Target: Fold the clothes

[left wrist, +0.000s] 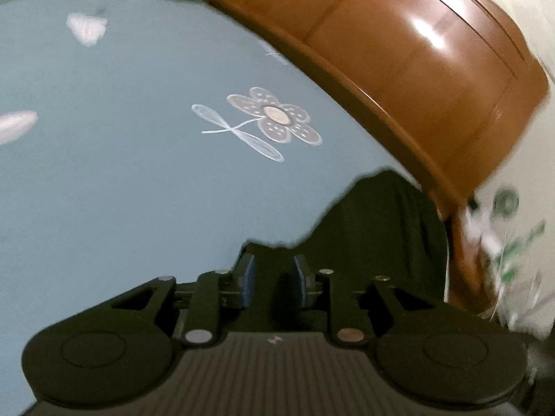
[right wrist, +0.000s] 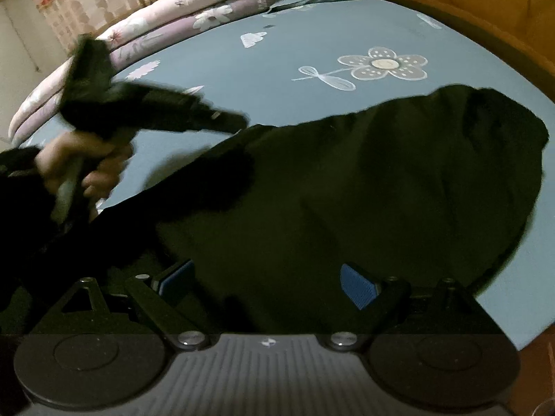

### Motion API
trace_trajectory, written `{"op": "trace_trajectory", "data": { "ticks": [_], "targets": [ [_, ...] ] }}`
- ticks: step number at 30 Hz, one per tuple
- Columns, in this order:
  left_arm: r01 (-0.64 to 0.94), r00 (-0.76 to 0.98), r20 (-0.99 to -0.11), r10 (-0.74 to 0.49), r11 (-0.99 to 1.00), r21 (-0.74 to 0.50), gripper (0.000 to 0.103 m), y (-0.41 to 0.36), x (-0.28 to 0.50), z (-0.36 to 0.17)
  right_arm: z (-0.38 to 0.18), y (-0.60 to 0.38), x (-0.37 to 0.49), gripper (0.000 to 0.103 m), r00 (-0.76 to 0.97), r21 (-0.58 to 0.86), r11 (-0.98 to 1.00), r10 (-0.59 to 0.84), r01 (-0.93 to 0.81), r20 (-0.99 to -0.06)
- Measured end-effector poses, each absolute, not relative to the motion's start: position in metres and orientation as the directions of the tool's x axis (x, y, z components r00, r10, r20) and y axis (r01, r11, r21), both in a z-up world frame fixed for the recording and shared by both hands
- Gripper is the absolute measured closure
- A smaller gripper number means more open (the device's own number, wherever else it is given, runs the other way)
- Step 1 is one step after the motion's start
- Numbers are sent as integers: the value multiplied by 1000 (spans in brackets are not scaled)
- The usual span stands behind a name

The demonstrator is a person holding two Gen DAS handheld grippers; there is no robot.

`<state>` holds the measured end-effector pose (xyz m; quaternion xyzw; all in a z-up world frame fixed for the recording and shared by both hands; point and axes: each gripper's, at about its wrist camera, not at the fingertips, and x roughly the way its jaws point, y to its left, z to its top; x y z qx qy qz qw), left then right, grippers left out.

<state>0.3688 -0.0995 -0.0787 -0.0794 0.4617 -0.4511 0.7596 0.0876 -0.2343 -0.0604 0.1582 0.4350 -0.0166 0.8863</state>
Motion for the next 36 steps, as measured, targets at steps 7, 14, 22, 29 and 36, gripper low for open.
{"op": "trace_trajectory", "data": {
  "ticks": [7, 14, 22, 29, 36],
  "targets": [
    [599, 150, -641, -753, 585, -547, 84, -113, 395, -101, -66, -247, 71, 9, 623, 284, 940, 108, 190, -774],
    [660, 149, -634, -759, 554, -508, 82, -109, 372, -102, -70, -263, 66, 9, 628, 310, 930, 122, 198, -769],
    [762, 190, -681, -707, 544, -352, 84, -125, 347, -93, -72, -271, 70, 9, 625, 300, 938, 130, 174, -770],
    [610, 370, -612, -699, 679, -407, 98, -95, 347, -75, -74, -277, 69, 9, 626, 307, 935, 134, 176, -768],
    [635, 276, -606, -746, 614, -468, 94, -87, 343, -56, -75, -284, 71, 8, 627, 309, 935, 138, 173, -767]
  ]
}}
